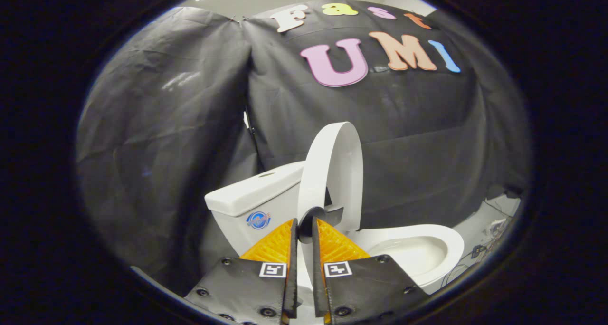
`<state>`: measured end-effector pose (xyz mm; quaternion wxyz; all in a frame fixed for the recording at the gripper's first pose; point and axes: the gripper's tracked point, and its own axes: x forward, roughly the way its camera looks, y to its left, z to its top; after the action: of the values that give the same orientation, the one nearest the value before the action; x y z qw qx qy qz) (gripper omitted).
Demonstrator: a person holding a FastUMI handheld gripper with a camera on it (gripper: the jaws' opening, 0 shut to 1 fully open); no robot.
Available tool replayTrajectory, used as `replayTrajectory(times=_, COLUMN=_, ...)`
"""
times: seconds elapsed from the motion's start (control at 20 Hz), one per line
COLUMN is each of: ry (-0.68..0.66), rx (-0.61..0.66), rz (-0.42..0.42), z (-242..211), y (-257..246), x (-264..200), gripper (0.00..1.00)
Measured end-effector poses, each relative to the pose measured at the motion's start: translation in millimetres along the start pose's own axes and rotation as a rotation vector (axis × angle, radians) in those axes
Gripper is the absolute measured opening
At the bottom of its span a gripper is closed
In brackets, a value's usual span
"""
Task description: Open the toilet lid.
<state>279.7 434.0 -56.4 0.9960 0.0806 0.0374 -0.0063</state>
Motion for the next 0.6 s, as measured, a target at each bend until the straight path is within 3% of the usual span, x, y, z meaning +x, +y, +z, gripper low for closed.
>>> replayTrajectory(times=0.35, ry=0.015, rx=-0.04, rz=0.106, z=-7, y=34, x=16, gripper=0.15)
replayTrajectory(times=0.6, ry=0.062, rx=0.038, rz=0.22, z=-27, y=75, x=27, gripper=0.12)
